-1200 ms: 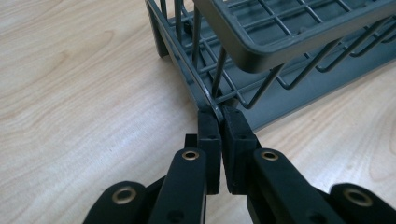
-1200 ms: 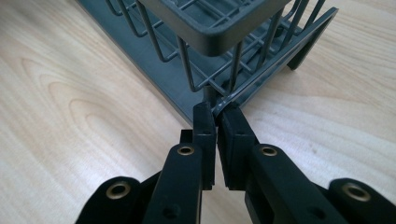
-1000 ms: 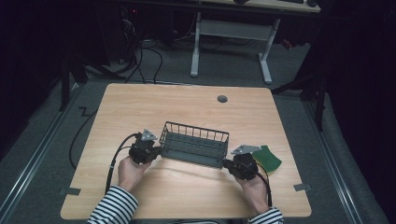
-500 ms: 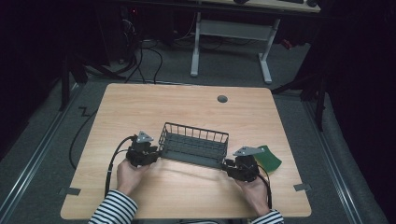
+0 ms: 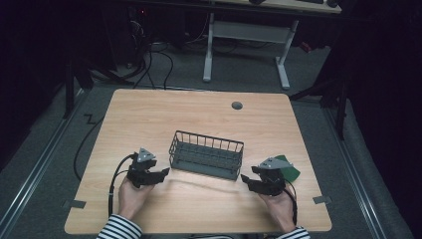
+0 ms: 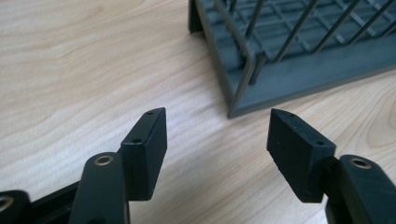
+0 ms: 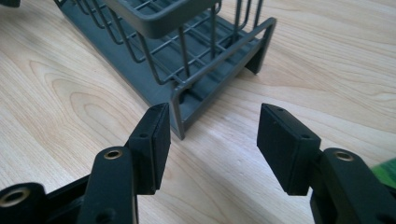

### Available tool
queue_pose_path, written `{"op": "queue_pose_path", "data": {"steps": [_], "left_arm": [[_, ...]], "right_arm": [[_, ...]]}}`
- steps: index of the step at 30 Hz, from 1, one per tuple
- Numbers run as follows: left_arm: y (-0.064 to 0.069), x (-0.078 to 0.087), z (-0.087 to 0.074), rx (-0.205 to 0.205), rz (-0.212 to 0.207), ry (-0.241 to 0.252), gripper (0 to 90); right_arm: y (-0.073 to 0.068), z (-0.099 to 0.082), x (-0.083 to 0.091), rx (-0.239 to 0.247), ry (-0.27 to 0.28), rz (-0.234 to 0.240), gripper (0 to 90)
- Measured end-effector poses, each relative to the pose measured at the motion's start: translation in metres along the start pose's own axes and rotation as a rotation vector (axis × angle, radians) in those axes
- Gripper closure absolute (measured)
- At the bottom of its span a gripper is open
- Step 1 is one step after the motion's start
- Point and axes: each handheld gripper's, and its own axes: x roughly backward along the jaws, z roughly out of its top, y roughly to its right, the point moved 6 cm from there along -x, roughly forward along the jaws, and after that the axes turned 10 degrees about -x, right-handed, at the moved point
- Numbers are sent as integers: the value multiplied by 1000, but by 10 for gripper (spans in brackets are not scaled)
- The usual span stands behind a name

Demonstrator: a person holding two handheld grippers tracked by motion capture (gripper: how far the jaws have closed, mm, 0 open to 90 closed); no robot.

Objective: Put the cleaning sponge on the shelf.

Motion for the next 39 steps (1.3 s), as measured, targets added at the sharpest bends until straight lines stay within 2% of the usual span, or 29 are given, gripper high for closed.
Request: {"op": "queue_pose_path", "data": {"steps": [7,11,19,24,29,34,39], "left_arm": [[-2,-2,-17,31,33,-12,368],[-5,-4,-23,34,72,-16,366],[-8,-5,-27,17,132,18,365],[-10,-7,-27,33,156,19,328],[-10,-7,-27,37,155,17,314],[-10,-7,-27,37,155,17,314],[-10,-7,-27,37,156,17,314]], "right_arm": [[20,0,11,-29,34,-20,427],[32,0,18,-51,19,-45,442],[63,2,38,-86,41,-117,423],[83,2,49,-97,35,-156,402],[100,2,54,-100,2,-188,368],[116,2,52,-122,-46,-192,326],[126,1,45,-109,-127,-199,297]]}}
